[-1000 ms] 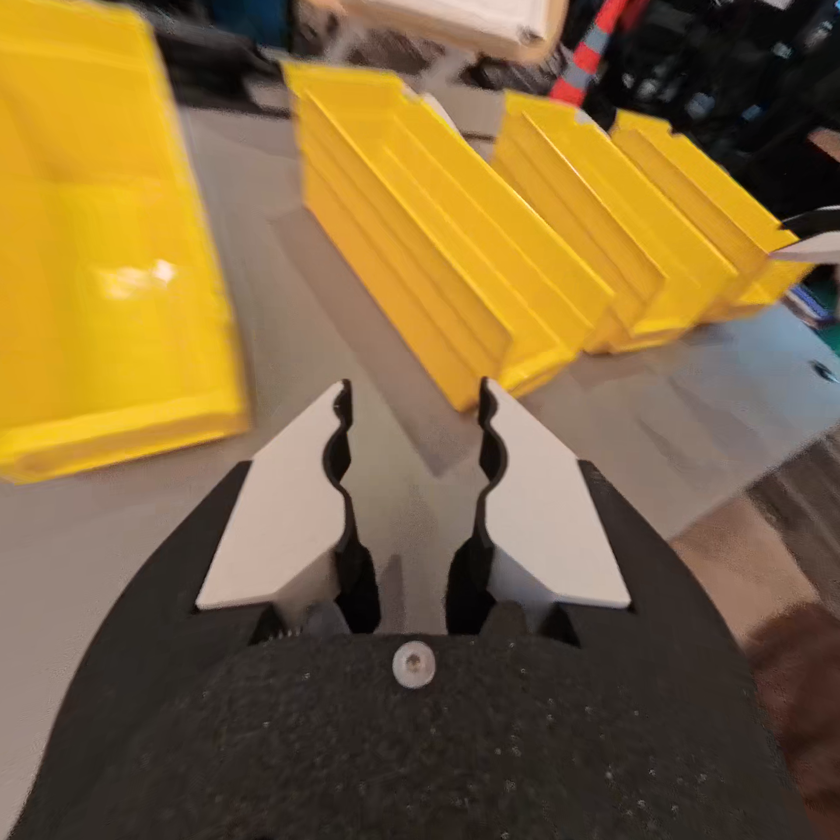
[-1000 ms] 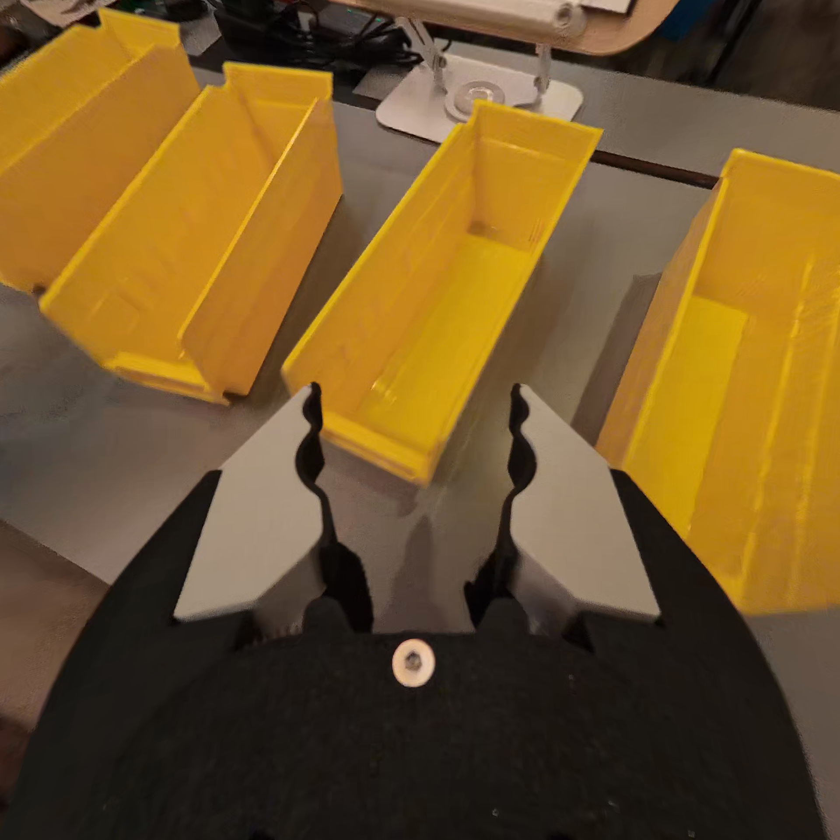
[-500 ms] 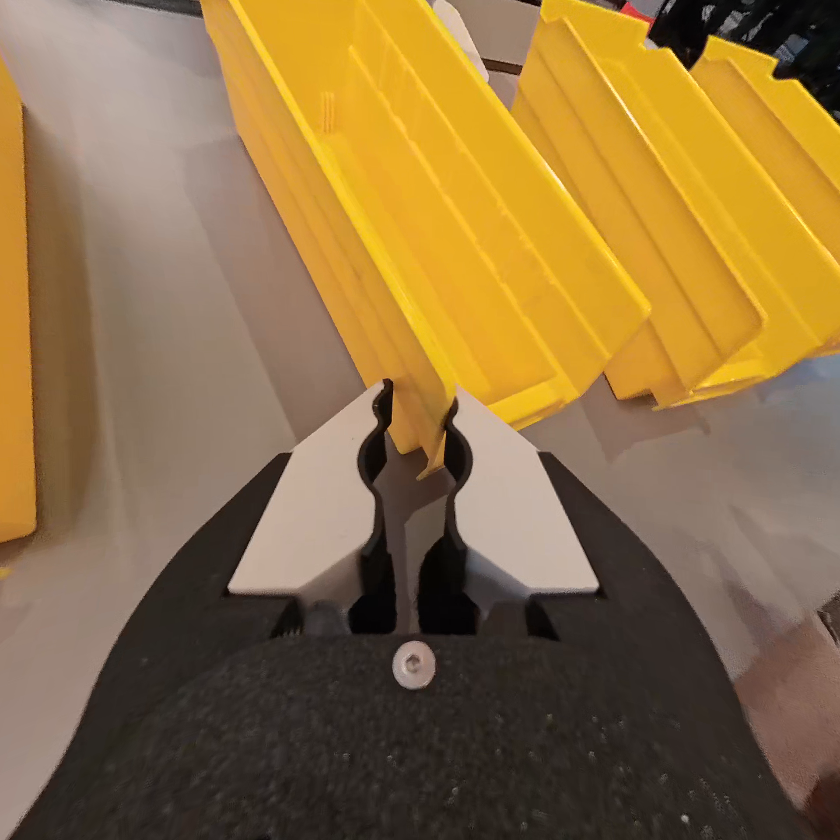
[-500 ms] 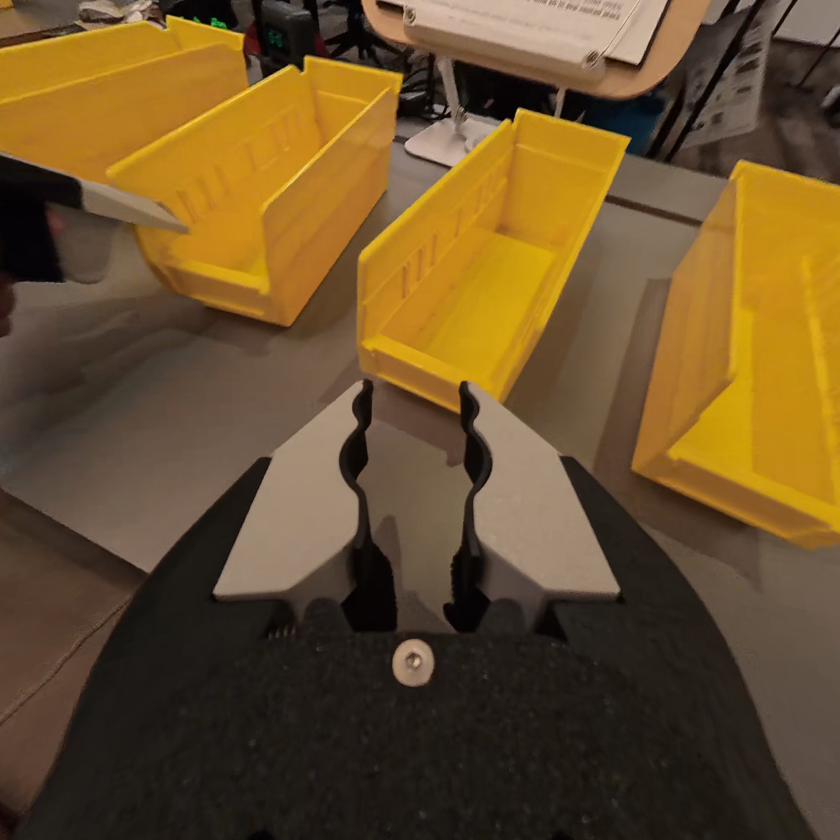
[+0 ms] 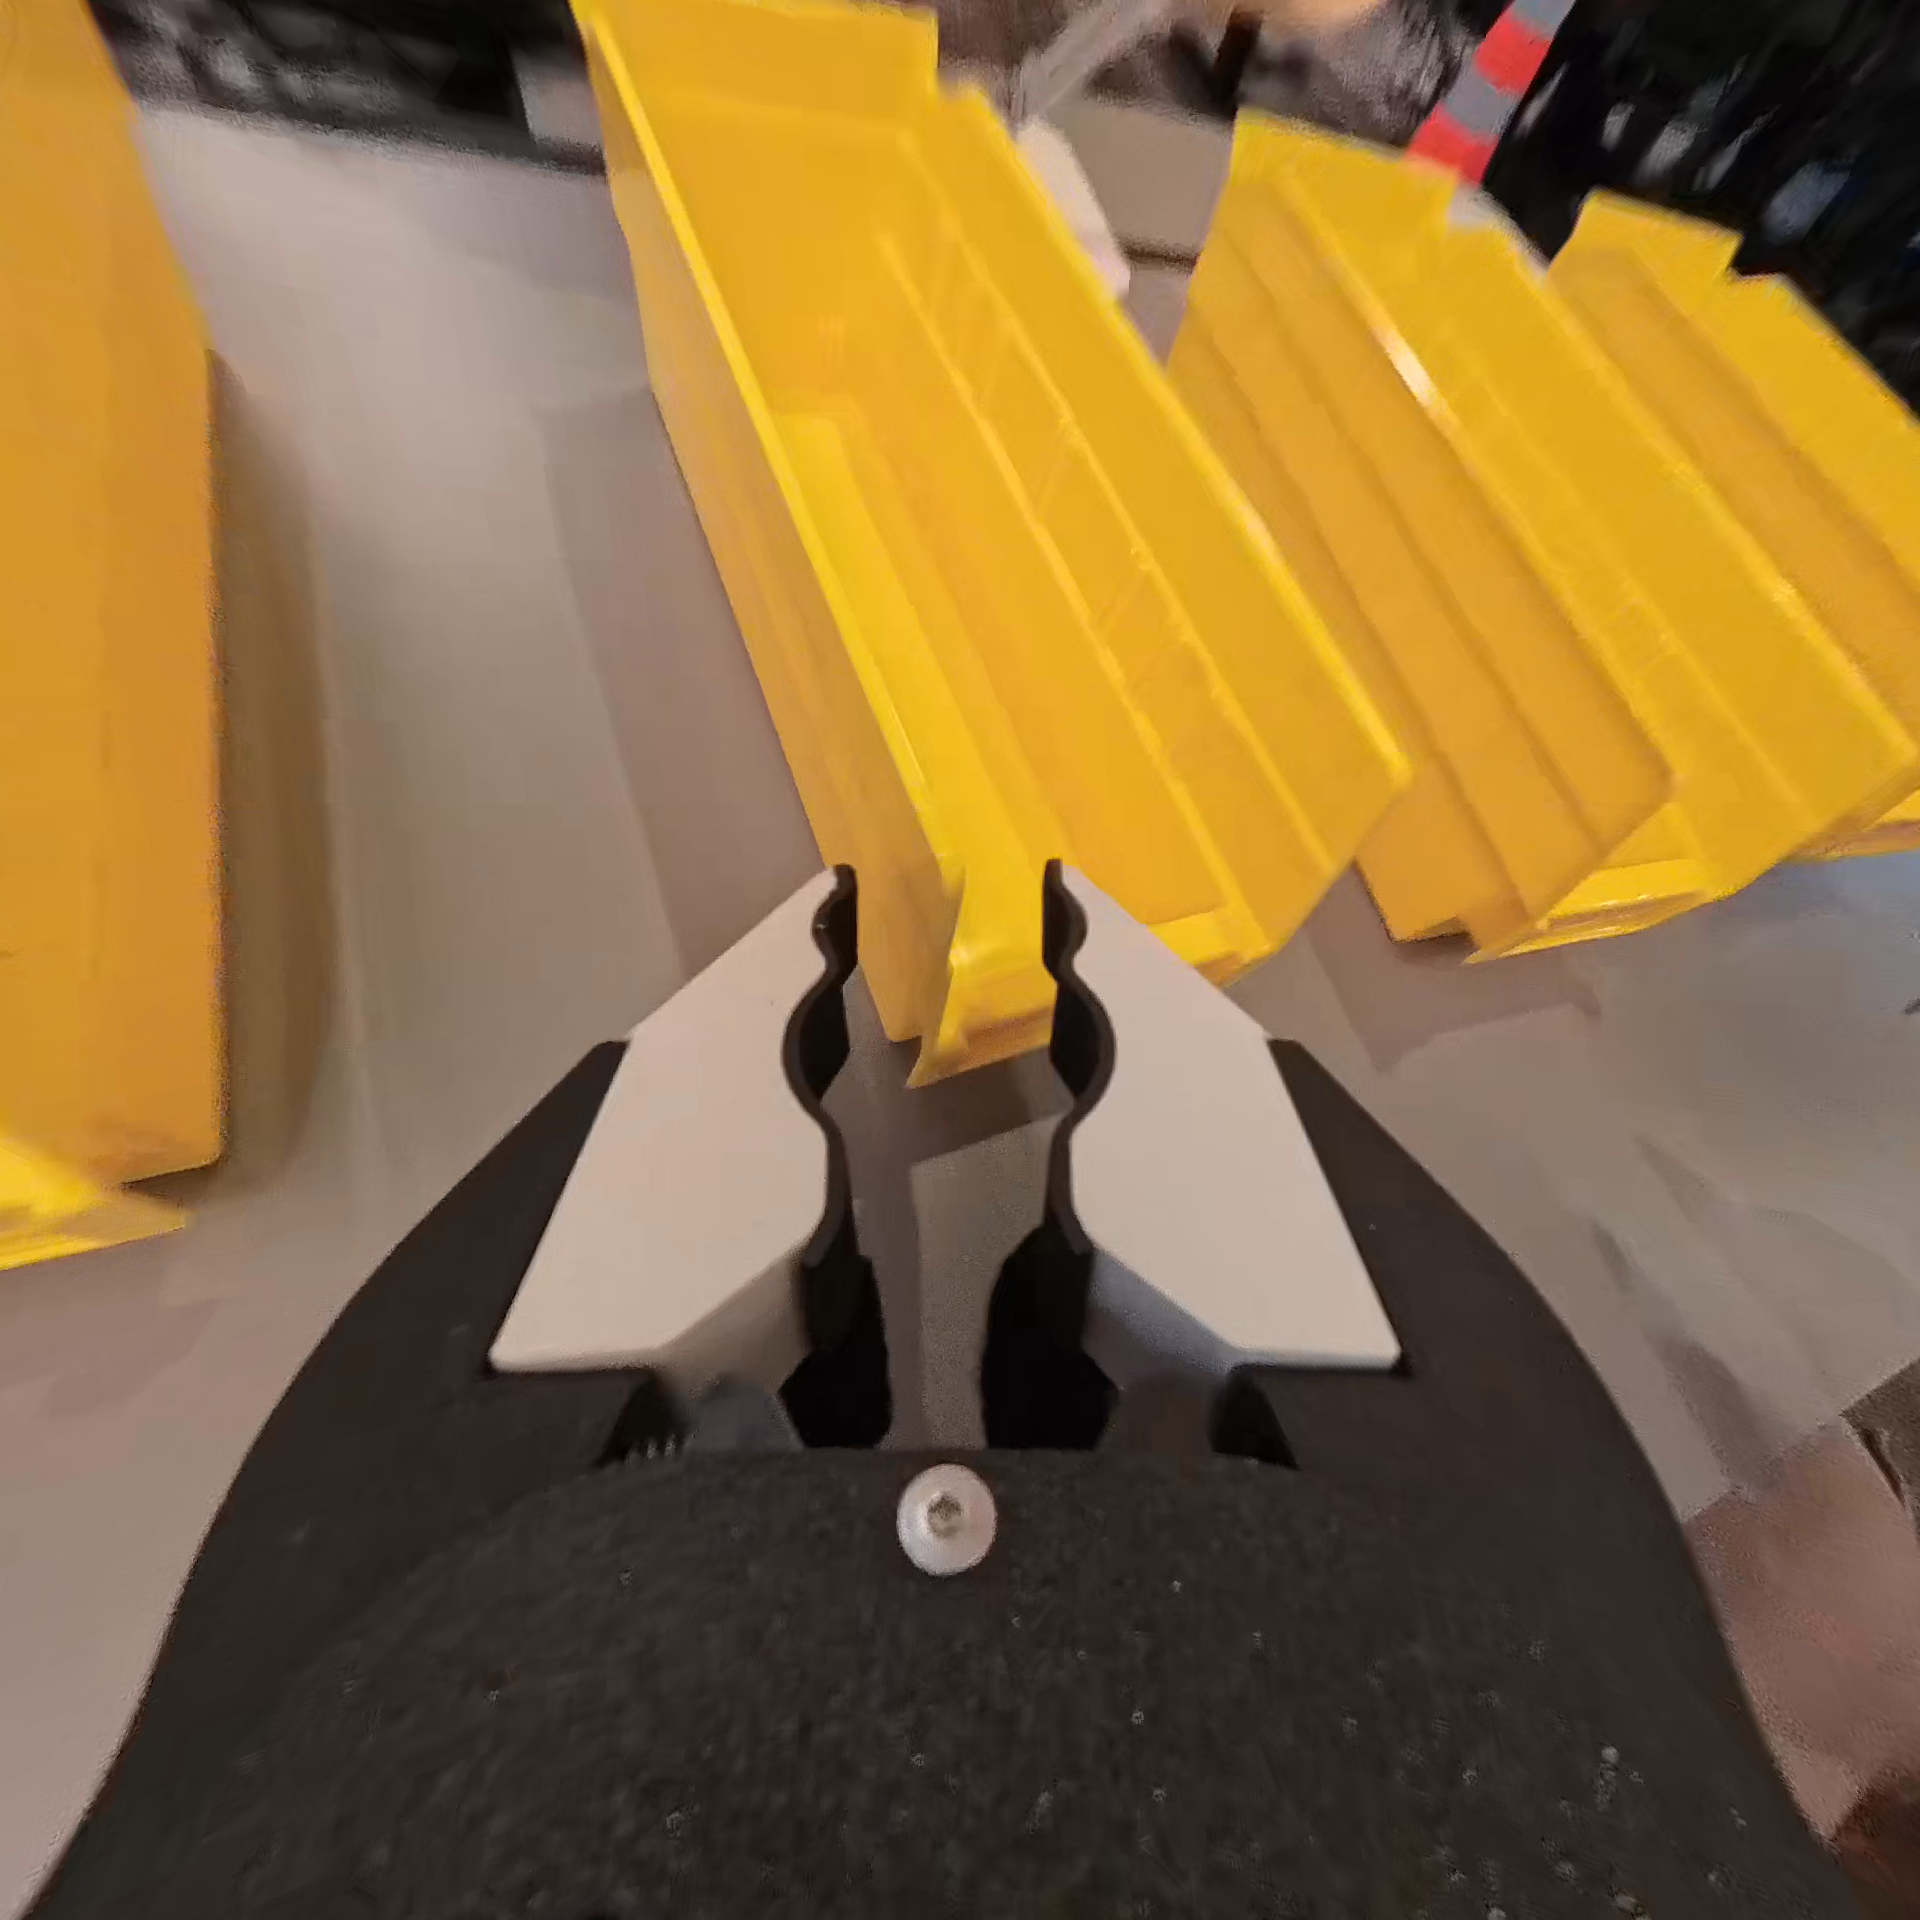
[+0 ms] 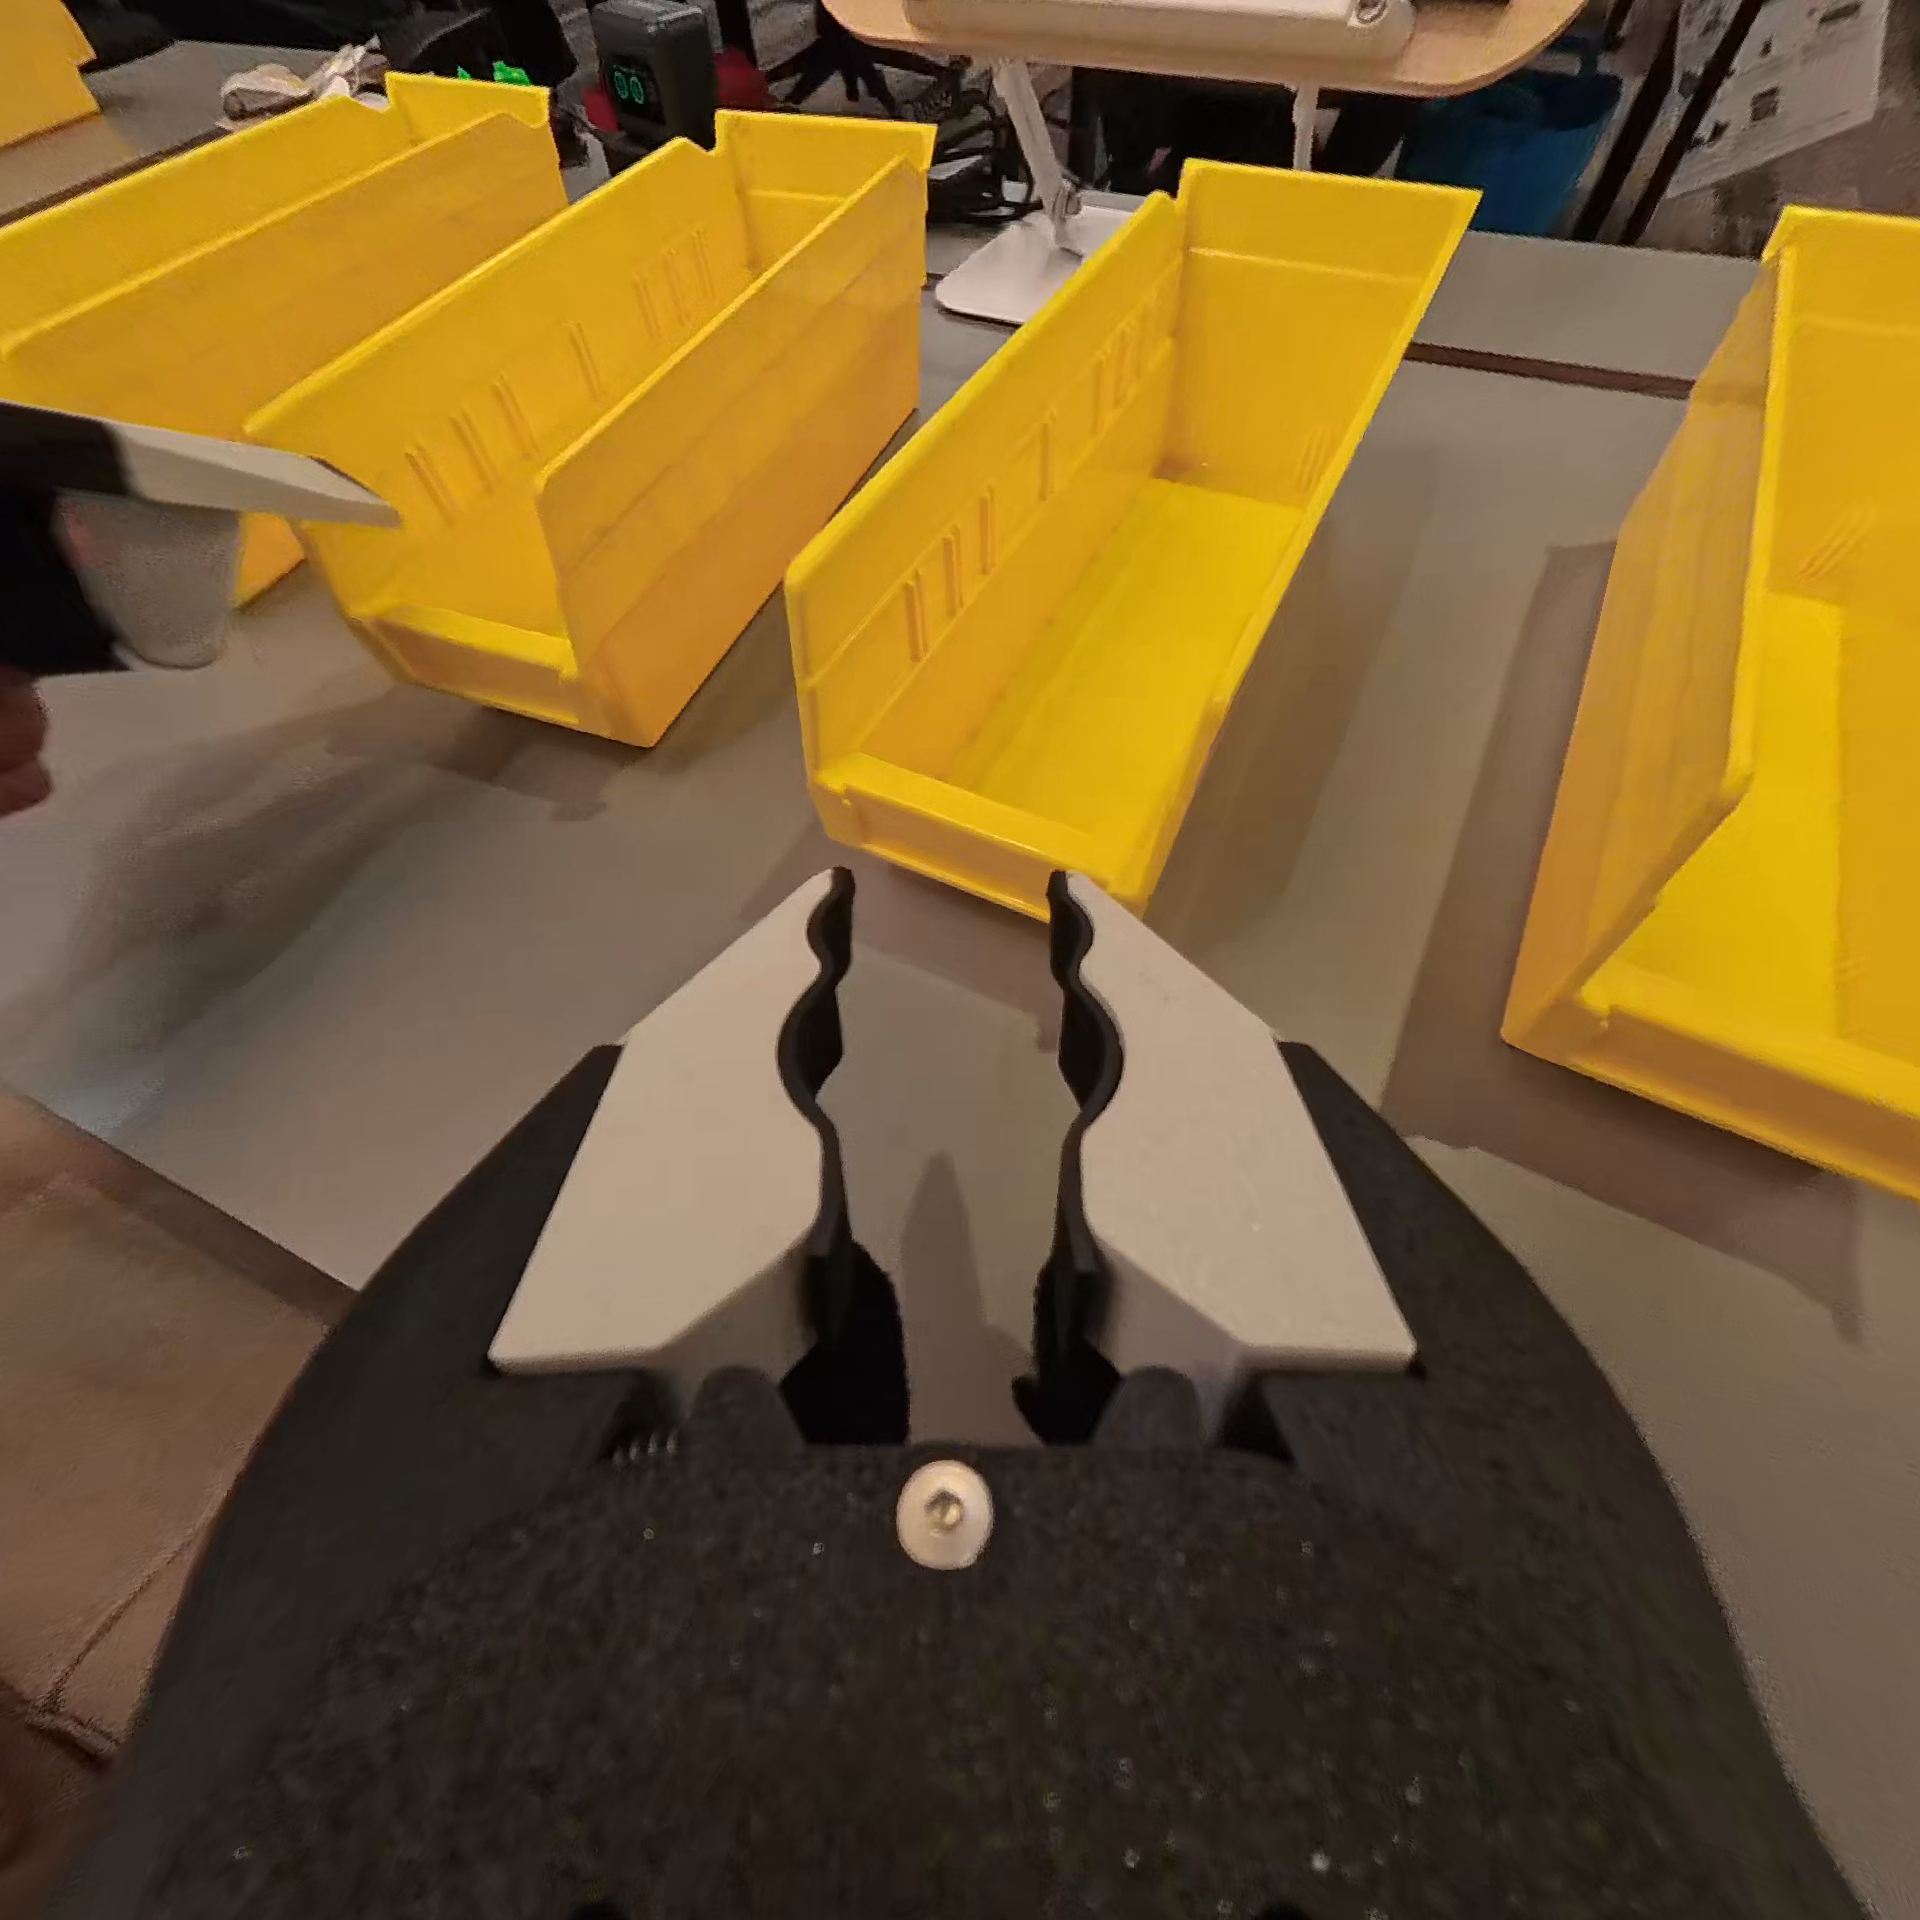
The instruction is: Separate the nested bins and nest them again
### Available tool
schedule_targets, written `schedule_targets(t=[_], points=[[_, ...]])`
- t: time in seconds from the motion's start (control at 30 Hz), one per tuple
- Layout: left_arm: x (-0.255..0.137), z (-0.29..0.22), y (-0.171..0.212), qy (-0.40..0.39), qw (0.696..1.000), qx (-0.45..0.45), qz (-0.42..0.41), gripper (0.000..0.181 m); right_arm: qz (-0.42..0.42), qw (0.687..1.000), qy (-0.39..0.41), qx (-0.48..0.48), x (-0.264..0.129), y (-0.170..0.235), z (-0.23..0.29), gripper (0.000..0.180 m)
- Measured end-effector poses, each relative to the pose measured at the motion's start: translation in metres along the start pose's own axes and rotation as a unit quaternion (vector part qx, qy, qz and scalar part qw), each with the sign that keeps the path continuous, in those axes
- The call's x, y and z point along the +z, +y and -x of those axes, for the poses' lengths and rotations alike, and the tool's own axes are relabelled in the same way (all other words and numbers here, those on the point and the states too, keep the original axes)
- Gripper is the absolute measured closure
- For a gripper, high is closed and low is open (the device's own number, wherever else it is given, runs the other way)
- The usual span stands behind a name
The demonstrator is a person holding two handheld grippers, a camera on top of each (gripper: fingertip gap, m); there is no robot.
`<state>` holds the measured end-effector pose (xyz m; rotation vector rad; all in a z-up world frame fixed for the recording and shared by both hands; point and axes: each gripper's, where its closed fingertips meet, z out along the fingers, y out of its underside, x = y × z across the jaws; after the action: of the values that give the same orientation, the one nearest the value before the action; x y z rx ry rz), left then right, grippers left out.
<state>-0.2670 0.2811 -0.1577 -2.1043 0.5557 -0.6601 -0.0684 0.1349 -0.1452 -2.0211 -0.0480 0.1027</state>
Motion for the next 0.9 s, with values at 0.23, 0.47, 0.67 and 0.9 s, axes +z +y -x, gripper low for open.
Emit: schedule_targets(t=[0.23,0.47,0.67,0.9], points=[[-0.101,0.051,-0.014,-0.137,0.976,0.112,-0.13,0.101,-0.009,0.999,0.014,0.033,-0.01,0.0,-0.01,0.134],[-0.125,0.076,-0.017,-0.145,0.973,0.108,-0.144,0.093,-0.01,0.999,0.047,0.015,-0.012,-0.002,-0.008,0.127],[-0.132,0.076,-0.025,-0.206,0.946,0.186,-0.168,0.09,-0.002,0.998,0.052,-0.021,-0.011,0.001,0.006,0.136],[-0.11,0.067,-0.005,-0.163,0.965,0.171,-0.114,0.086,-0.006,0.998,0.058,-0.03,-0.003,0.004,0.007,0.124]])
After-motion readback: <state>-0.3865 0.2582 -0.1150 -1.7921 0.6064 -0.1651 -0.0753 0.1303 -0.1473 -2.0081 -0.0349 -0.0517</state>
